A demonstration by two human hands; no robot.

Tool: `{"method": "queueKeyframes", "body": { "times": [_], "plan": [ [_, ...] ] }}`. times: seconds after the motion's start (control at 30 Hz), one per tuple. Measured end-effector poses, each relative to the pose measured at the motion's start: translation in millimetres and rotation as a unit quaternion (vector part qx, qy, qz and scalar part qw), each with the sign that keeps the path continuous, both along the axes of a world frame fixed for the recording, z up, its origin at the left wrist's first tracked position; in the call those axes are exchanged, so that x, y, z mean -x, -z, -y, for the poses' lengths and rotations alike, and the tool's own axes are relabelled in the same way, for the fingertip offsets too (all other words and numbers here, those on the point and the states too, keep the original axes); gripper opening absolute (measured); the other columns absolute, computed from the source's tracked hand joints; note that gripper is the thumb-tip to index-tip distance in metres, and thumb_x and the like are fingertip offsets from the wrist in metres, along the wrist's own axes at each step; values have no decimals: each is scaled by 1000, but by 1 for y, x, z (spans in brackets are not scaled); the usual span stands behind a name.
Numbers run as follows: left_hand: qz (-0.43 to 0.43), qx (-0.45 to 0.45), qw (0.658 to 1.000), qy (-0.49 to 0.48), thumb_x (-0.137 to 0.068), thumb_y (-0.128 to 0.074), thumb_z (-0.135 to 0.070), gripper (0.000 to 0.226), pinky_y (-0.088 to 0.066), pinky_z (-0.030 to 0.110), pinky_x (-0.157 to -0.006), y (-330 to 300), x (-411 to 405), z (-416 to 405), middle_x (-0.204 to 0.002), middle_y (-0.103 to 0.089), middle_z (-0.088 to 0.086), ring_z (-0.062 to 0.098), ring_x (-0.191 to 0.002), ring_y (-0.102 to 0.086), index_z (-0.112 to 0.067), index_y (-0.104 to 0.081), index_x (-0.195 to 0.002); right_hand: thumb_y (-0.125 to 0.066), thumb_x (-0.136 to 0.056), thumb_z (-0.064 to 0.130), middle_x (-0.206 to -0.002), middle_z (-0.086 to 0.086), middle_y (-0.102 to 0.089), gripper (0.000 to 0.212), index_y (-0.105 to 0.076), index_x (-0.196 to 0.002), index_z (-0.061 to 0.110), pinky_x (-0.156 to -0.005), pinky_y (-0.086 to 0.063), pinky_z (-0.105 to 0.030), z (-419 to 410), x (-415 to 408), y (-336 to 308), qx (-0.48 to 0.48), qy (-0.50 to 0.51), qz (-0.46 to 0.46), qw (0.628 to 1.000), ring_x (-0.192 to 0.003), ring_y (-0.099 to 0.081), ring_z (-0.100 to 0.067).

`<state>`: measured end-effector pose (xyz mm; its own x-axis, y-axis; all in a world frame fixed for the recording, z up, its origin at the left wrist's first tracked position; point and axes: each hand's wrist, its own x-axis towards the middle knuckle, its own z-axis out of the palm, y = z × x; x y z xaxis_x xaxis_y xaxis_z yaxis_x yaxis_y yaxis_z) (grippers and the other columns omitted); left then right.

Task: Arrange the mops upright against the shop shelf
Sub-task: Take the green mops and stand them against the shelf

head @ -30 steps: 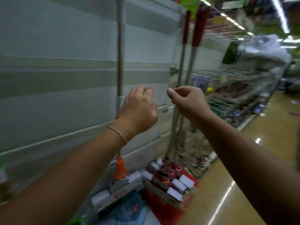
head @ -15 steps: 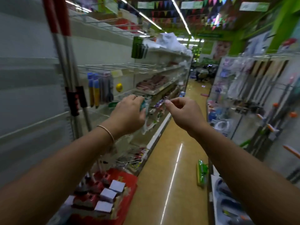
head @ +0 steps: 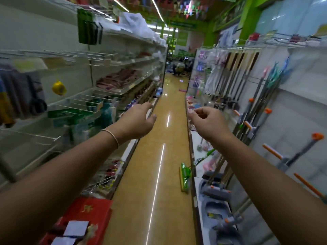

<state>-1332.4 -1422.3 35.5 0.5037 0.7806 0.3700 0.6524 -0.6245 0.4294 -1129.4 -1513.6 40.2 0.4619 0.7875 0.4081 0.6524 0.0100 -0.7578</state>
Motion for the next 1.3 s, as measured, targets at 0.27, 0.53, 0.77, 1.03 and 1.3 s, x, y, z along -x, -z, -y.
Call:
{"method": "queueKeyframes", "body": {
  "times": [0.27,0.53,0.77,1.03,1.3],
  "plan": [
    [-10,25,999,43,-100,-42,-41,54,-40,38,-105,3,-72,-141,-144,-48,12,26,-131,-46,-11,-39,-144,-62,-93,41,-87,5,-71,24,-72,-95,20,-79,-55,-32,-122,-70,7,23,62,10,998,-86,-67,-12],
    [6,29,997,77,-100,-43,-39,51,-41,39,-105,6,-129,-235,-143,-48,10,24,-132,-46,-15,-40,-144,-60,-95,40,-89,9,-67,18,-67,-97,23,-74,-49,-28,-213,-112,11,43,86,-1,995,-86,-62,-5],
    [-4,46,995,90,-100,-43,-40,51,-44,40,-104,22,-171,-303,-142,-49,11,23,-130,-47,-15,-39,-144,-62,-94,38,-92,5,-69,23,-70,-102,19,-79,-53,-30,-280,-153,32,50,91,-7,995,-87,-64,-8],
    [-29,38,995,87,-100,-42,-42,51,-43,36,-102,39,-246,-397,-142,-49,7,21,-128,-49,-16,-39,-144,-59,-94,42,-93,7,-69,31,-69,-110,18,-82,-55,-33,-389,-235,47,55,63,-24,996,-90,-64,-9],
    [-30,26,997,63,-100,-40,-43,53,-43,38,-104,19,-348,-516,-142,-50,10,23,-130,-47,-13,-40,-143,-60,-94,40,-95,3,-70,29,-70,-108,17,-81,-57,-37,-506,-347,25,55,51,-9,997,-89,-65,-15]
  ]
}}
